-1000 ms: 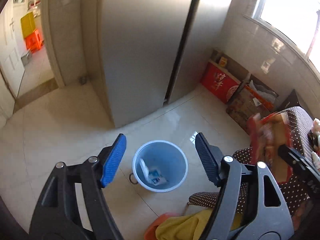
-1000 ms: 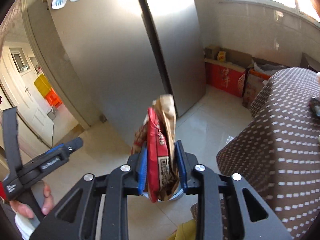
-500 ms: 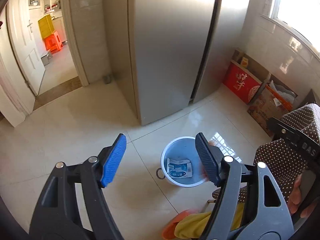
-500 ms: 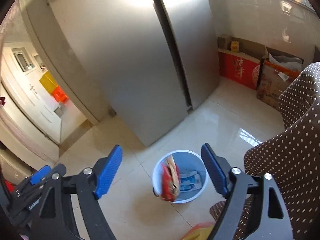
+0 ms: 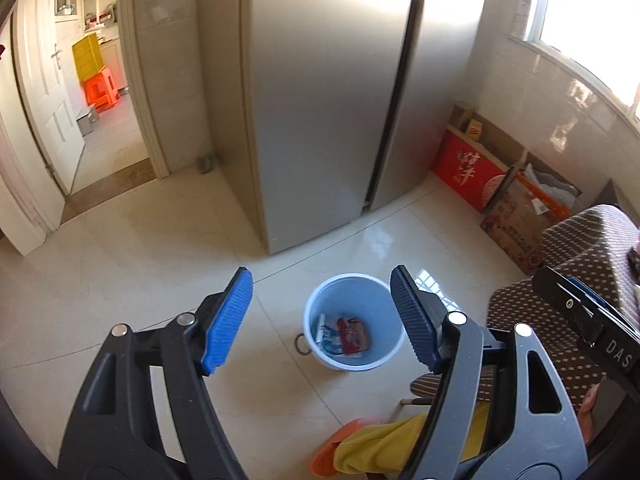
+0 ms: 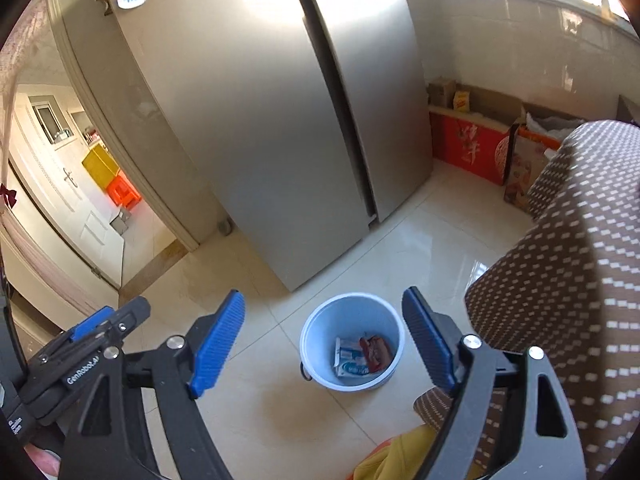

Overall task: Collect trash
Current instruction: 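Move both grippers back toward the trash on the table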

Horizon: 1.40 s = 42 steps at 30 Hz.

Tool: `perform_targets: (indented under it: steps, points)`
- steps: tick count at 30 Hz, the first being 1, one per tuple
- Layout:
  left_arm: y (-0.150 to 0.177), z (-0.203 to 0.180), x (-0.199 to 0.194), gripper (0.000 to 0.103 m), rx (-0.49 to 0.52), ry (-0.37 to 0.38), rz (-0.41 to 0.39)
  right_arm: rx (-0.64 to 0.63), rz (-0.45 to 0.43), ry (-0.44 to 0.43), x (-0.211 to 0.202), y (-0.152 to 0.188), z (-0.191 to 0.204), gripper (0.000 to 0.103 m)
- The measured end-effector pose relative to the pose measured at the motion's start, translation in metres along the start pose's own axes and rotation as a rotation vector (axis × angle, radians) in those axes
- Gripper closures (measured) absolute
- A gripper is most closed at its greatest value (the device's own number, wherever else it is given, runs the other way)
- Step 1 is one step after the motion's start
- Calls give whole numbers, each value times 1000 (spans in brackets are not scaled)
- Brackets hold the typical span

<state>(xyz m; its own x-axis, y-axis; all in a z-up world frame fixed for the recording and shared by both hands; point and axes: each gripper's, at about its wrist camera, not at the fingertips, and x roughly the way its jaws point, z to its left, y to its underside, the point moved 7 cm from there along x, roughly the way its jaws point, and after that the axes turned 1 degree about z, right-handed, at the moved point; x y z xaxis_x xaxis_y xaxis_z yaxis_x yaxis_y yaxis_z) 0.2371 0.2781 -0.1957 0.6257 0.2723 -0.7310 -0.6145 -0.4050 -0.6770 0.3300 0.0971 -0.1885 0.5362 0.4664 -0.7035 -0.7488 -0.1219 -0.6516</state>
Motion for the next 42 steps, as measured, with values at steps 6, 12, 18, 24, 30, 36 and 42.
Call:
perform_targets:
  steps: [6, 12, 18, 24, 30, 36, 42]
  points:
    - [-1, -30, -19, 32, 36, 27, -46, 12, -74, 18, -49, -6, -20, 24]
    - [-1, -77, -42, 31, 105, 91, -86, 47, -141, 60, -97, -8, -51, 24]
    - [5, -135, -62, 29, 180, 186, -107, 115, -204, 129, -145, -2, -97, 23]
    - [16, -191, -76, 24, 243, 265, -109, 212, -255, 225, -189, 10, -154, 21]
    - [30, -235, -77, 22, 292, 329, -69, 311, -286, 342, -225, 24, -215, 21]
    - [43, -270, -82, 18, 353, 395, -47, 407, -292, 401, -244, 34, -266, 21]
    - [45, -303, -84, 14, 400, 455, -25, 457, -237, 421, -230, 30, -302, 22]
